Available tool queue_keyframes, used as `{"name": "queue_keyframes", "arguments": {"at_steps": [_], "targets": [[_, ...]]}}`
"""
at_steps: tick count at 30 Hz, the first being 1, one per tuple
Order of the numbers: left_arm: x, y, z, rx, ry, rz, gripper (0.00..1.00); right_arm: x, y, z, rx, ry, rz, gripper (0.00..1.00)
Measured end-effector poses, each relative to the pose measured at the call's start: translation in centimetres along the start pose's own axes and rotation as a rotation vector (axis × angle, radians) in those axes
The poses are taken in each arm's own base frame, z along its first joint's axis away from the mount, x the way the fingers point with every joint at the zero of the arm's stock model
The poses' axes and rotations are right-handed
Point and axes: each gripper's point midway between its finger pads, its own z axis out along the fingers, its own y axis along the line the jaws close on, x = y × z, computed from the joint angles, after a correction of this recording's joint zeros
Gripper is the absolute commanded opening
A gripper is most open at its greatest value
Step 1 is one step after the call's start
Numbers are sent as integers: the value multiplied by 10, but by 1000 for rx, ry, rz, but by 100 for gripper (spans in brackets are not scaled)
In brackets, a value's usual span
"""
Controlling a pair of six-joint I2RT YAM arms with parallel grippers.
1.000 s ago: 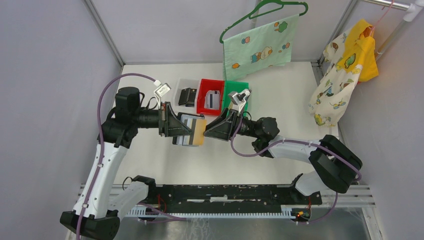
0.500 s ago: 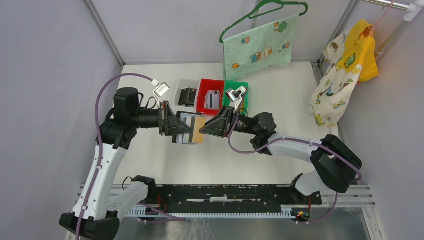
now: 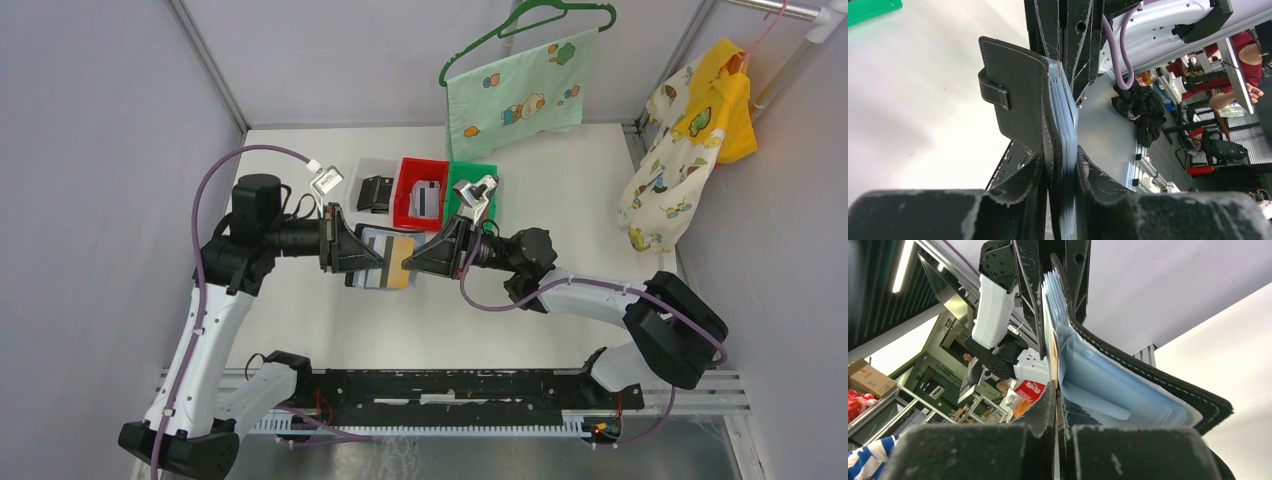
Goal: Take the credit cards out of the card holder
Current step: Remove the credit card from the card holder.
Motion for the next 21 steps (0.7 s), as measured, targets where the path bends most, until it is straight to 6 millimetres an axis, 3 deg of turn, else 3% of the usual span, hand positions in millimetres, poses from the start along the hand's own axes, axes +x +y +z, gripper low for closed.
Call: {"name": "queue_keyframes", "arguments": {"at_steps": [14,21], "targets": [[-1,3,0,-17,0,-4,2,-5,-7,-35,38,-47,-5,0],[-3,2,-2,-30,-1,16,2,-37,-27,-77,169,-119,-53,0]]}}
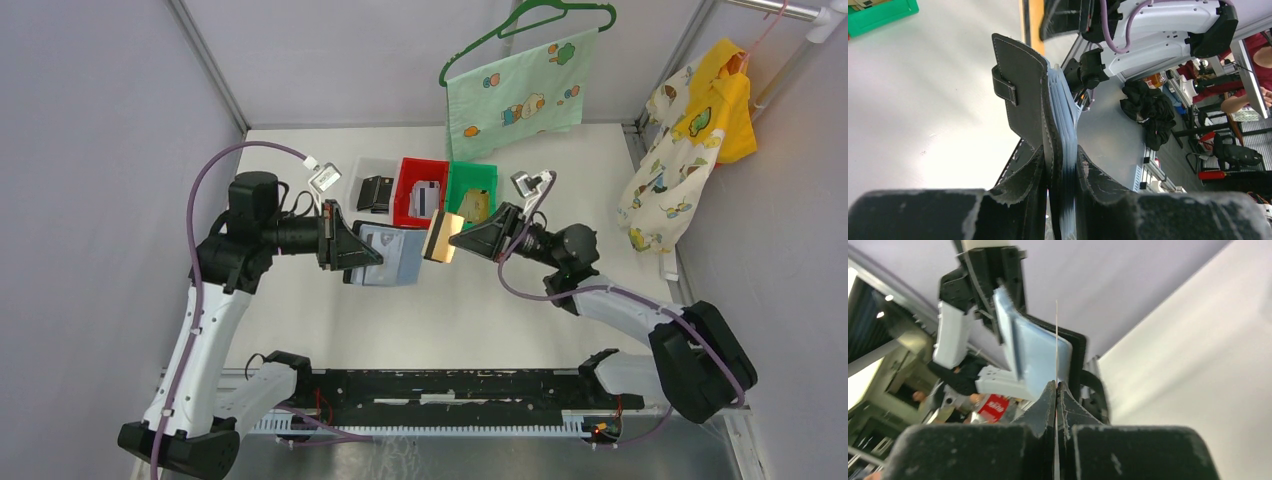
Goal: Take the credit cards out of the card holder
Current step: Remove the credit card from the card holder, then place the credit card in the storage box.
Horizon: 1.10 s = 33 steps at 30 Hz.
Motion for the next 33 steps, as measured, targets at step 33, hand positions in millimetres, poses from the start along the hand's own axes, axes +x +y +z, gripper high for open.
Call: {"name": "queue_keyframes", "arguments": {"at_steps": [33], "targets": [[-5,11,0,-49,20,45,2,-71,-296,-66,1100,286,-155,0]]}}
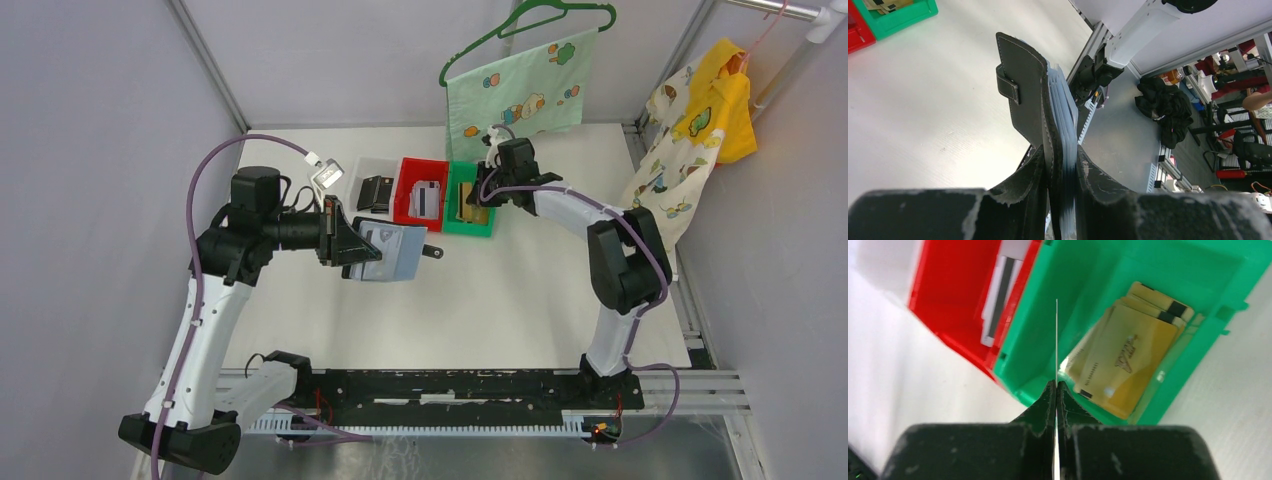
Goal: Take the credit cards out of the card holder
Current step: Place the credit card in the storage box, then remove the credit card from the card holder.
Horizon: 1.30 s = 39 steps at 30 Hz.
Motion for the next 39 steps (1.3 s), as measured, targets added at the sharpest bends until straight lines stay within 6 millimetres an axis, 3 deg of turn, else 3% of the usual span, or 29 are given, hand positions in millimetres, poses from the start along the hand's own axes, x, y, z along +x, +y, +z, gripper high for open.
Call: {"name": "queue_keyframes", "arguments": {"at_steps": [9,12,17,28,30,34,39], "targets": [[0,-5,-1,24,2,4,2,6,-32,10,150,33,-40,2],[0,-5,-1,25,1,4,2,5,-36,9,186,28,-60,22],[0,-5,-1,27,2,4,2,4,-39,8,245,22,-118,44],[0,-7,-1,33,2,4,2,-26,-47,-27,391,-64,-207,49],[0,-7,-1,34,2,5,2,-28,-48,-31,408,-68,-215,54],[0,-7,-1,37,3,5,2,-27,-35,-30,402,-73,-243,66],[1,-10,-1,50,5,5,2,-39,29,-17,310,-96,-316,69]]}}
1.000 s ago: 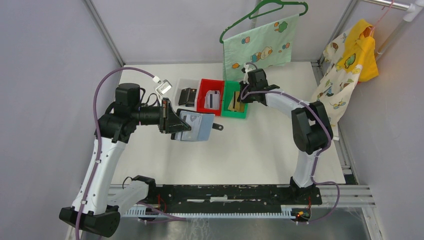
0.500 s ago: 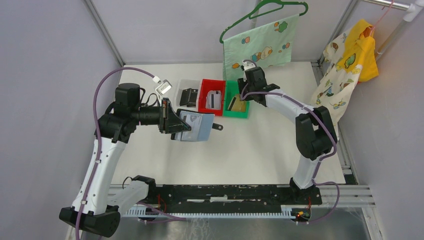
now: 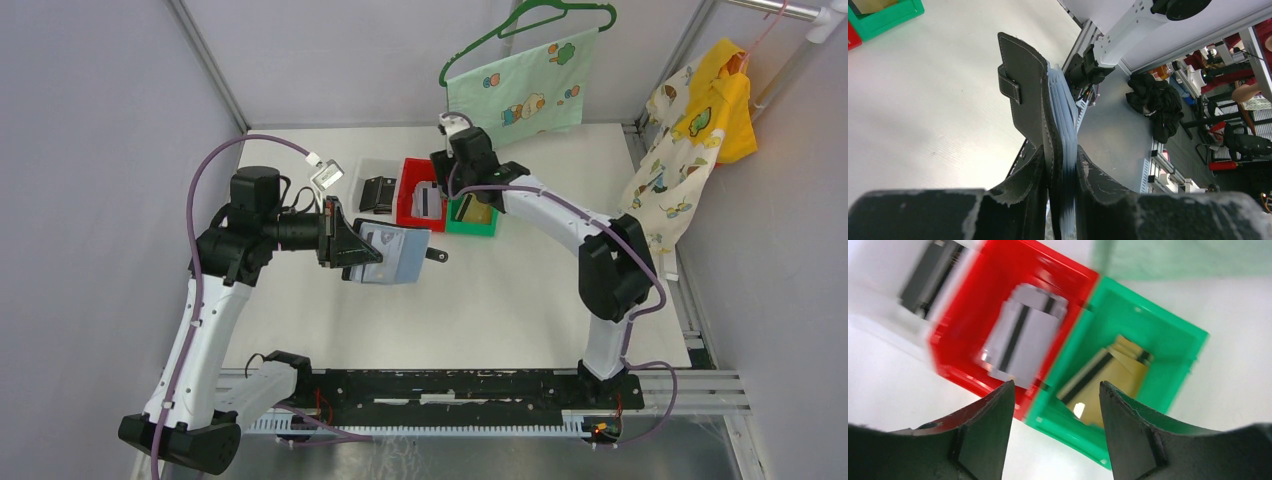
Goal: Take the credit cards out of the card holder
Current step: Remove the credit card from the card holder.
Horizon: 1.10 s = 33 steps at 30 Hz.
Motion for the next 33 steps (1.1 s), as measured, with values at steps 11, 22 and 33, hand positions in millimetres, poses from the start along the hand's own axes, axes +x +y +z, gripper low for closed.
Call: {"name": "queue_keyframes", "arguments": {"at_steps": [11,22,33], "targets": [[-2,-5,-2,3,-10,19,2,3,31,43,39,43,-55,69],[-3,-7,-3,6,-13,25,2,15,25,44,109,68,-76,60],[-2,-11,-5,11,-17,34,2,34,28,53,96,80,-49,40]]}}
